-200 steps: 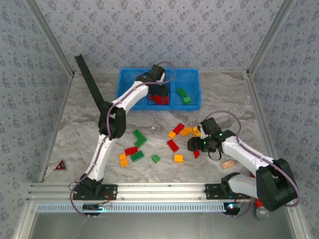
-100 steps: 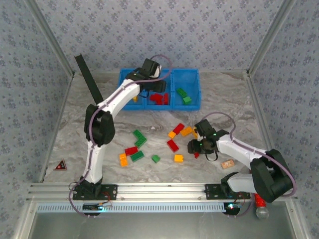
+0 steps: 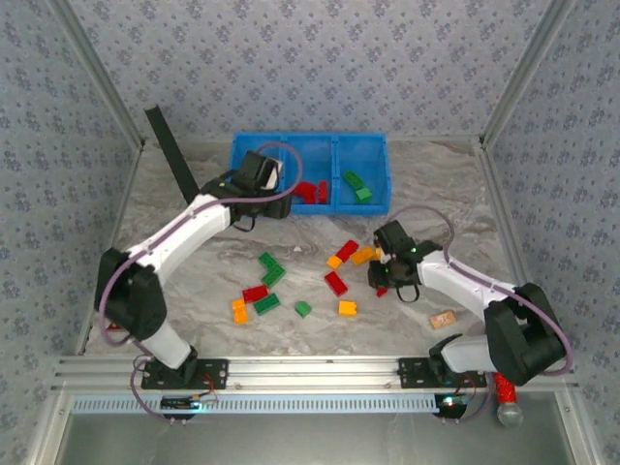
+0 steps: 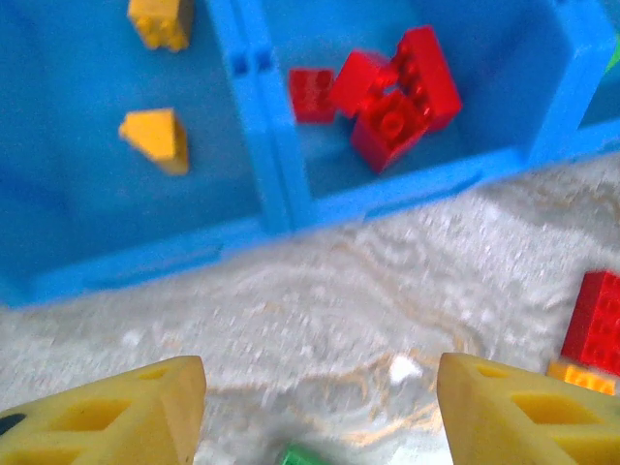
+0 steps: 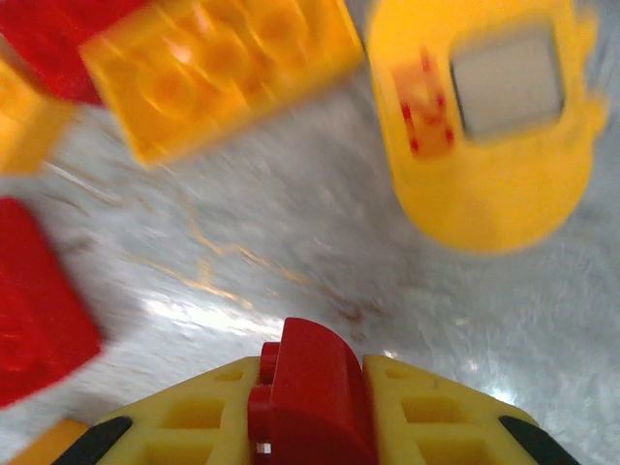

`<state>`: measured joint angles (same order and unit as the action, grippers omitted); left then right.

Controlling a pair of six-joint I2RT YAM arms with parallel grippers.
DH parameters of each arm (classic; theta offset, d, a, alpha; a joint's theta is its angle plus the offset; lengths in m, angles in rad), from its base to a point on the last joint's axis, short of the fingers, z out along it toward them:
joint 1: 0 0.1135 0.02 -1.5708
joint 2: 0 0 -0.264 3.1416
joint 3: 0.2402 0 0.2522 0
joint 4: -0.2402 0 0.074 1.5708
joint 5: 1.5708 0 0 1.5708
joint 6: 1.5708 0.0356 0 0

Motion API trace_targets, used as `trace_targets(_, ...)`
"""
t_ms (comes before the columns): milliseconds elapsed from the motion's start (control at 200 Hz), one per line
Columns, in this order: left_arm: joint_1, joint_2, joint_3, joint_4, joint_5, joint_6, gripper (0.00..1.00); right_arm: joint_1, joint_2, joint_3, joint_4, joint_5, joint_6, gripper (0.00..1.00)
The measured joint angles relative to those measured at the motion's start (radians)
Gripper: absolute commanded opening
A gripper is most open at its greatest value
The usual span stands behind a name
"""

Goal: Sort the legos into containers by color
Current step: Pick up the lego from the center of the table, then place the lego in the container.

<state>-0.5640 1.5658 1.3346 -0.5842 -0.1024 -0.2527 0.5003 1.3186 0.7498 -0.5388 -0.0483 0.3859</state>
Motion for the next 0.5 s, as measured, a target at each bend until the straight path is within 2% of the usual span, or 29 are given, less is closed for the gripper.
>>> trace_targets(255,-0.026,-0.248,-0.193,-0.043,-0.056,-0.011,0.67,0.0,0.081,0.346,-0.073,0.001,-0.103,0.21)
trace_targets(500,-0.026,-0.384,-0.346,-0.083,-0.098,-0.076,0.69,0.023,0.311,0.704,-0.097,0.01,-0.216,0.21)
